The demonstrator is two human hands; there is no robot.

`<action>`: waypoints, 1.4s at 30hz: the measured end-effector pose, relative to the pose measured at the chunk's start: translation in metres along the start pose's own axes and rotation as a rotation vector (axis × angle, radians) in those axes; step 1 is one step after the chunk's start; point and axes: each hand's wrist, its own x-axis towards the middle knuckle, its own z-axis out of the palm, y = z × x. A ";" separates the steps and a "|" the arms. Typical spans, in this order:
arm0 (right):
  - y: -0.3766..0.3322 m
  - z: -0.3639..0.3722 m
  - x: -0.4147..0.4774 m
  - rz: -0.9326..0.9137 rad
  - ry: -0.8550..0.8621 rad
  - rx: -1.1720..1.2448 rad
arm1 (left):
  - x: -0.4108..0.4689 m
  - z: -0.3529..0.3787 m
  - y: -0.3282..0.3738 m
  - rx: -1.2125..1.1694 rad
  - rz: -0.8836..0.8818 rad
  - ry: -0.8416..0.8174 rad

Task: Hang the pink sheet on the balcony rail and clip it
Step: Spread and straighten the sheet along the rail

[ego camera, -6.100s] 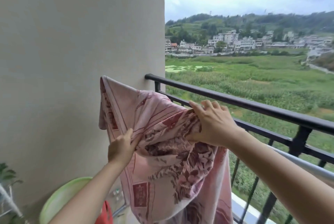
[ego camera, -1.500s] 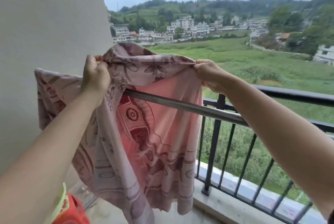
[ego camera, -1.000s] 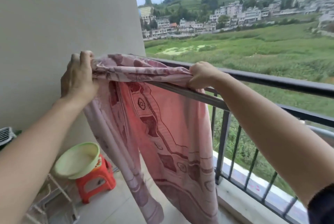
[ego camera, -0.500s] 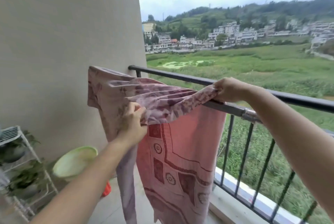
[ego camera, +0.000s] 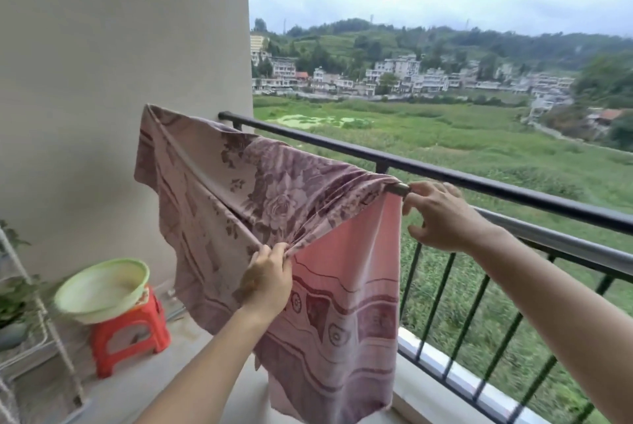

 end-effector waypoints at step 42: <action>0.098 0.215 -0.021 0.454 -0.035 0.598 | 0.078 -0.081 -0.054 0.250 -0.431 0.280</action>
